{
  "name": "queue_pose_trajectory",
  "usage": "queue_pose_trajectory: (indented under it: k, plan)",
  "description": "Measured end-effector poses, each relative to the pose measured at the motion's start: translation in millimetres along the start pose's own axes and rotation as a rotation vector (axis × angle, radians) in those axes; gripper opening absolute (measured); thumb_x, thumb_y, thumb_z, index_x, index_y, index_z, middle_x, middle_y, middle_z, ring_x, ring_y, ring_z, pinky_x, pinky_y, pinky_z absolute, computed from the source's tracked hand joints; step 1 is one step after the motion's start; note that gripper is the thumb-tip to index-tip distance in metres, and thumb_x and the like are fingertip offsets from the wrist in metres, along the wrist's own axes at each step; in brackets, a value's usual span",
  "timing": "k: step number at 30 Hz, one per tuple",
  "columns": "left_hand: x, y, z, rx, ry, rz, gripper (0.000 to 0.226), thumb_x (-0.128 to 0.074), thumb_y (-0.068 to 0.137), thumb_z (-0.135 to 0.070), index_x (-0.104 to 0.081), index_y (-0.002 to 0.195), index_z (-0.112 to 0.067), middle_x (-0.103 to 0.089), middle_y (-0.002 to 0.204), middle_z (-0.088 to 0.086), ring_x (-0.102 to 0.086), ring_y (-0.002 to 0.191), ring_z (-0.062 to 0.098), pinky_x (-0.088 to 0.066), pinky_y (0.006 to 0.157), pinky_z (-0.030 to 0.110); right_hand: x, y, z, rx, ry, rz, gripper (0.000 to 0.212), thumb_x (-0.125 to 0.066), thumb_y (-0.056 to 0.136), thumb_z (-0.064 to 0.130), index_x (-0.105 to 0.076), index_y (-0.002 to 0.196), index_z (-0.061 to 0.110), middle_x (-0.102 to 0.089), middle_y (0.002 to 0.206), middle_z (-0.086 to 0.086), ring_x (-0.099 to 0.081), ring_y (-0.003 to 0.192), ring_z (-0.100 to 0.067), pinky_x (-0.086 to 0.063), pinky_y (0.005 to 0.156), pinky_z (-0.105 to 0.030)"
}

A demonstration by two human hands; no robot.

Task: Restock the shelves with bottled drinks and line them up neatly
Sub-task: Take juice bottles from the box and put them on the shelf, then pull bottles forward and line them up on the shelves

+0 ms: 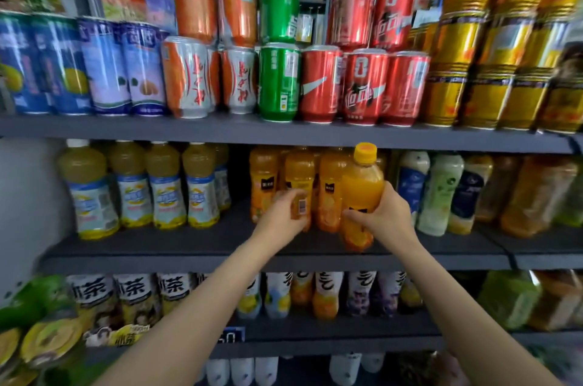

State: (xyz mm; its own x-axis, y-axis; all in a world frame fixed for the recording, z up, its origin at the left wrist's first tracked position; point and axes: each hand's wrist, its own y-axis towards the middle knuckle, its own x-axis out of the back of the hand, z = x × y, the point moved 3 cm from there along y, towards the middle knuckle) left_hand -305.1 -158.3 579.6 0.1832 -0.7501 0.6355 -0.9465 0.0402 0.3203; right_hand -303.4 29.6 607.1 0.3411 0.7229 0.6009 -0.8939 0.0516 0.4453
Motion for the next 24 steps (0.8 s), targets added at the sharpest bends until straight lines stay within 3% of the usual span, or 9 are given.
queue_pose_trajectory:
  k: [3,7,11,15,22,24]
  plan:
    - [-4,16,12,0.076,0.086,-0.027,0.046,-0.061,0.085,-0.015,-0.047,0.127,-0.031,-0.032,0.143,0.008,-0.035,0.132,0.026,-0.036,0.107,0.038,-13,19,-24,-0.088,-0.038,-0.001,0.067,-0.080,0.070,0.031,-0.044,0.119,0.002,-0.058,0.114,-0.016,-0.057,0.105,-0.033,-0.044,0.077,-0.036]
    - [-16,25,13,0.073,0.164,0.039,0.051,-0.058,0.088,-0.014,-0.043,0.135,-0.029,-0.008,0.154,0.008,-0.013,0.142,0.028,-0.017,0.114,0.034,-34,41,-38,-0.178,-0.076,-0.039,0.067,-0.074,0.074,0.040,-0.043,0.117,-0.002,-0.059,0.111,-0.020,-0.060,0.096,-0.036,-0.051,0.075,-0.043]
    - [-26,34,19,0.064,0.173,0.058,0.053,-0.058,0.087,-0.014,-0.042,0.136,-0.029,-0.008,0.153,0.009,-0.020,0.140,0.030,-0.021,0.113,0.033,-44,55,-49,-0.262,-0.064,0.008,0.078,-0.075,0.075,0.034,-0.031,0.129,-0.001,-0.052,0.124,-0.022,-0.057,0.106,-0.039,-0.051,0.084,-0.051]
    - [-37,37,30,0.033,0.228,0.012,0.054,-0.060,0.086,-0.013,-0.043,0.135,-0.030,-0.012,0.150,0.008,-0.027,0.136,0.029,-0.024,0.111,0.029,-51,59,-55,-0.258,-0.092,0.000,0.068,-0.073,0.078,0.025,-0.033,0.126,-0.003,-0.048,0.128,-0.023,-0.050,0.116,-0.040,-0.046,0.091,-0.048]
    - [-37,33,31,-0.042,0.230,-0.015,0.055,-0.056,0.088,-0.007,-0.042,0.136,-0.029,-0.008,0.152,0.006,-0.022,0.138,0.025,-0.021,0.111,0.026,-63,68,-54,-0.304,-0.073,-0.026,0.068,-0.070,0.080,0.022,-0.029,0.128,-0.004,-0.038,0.134,-0.024,-0.041,0.120,-0.045,-0.039,0.096,-0.048]
    - [-33,27,33,-0.087,0.227,-0.037,0.052,-0.055,0.088,-0.007,-0.043,0.136,-0.026,-0.009,0.153,0.005,-0.019,0.140,0.023,-0.019,0.112,0.025,-61,60,-51,-0.297,-0.016,-0.116,0.066,-0.069,0.080,0.018,-0.030,0.128,-0.005,-0.035,0.131,-0.026,-0.041,0.116,-0.046,-0.038,0.093,-0.046]
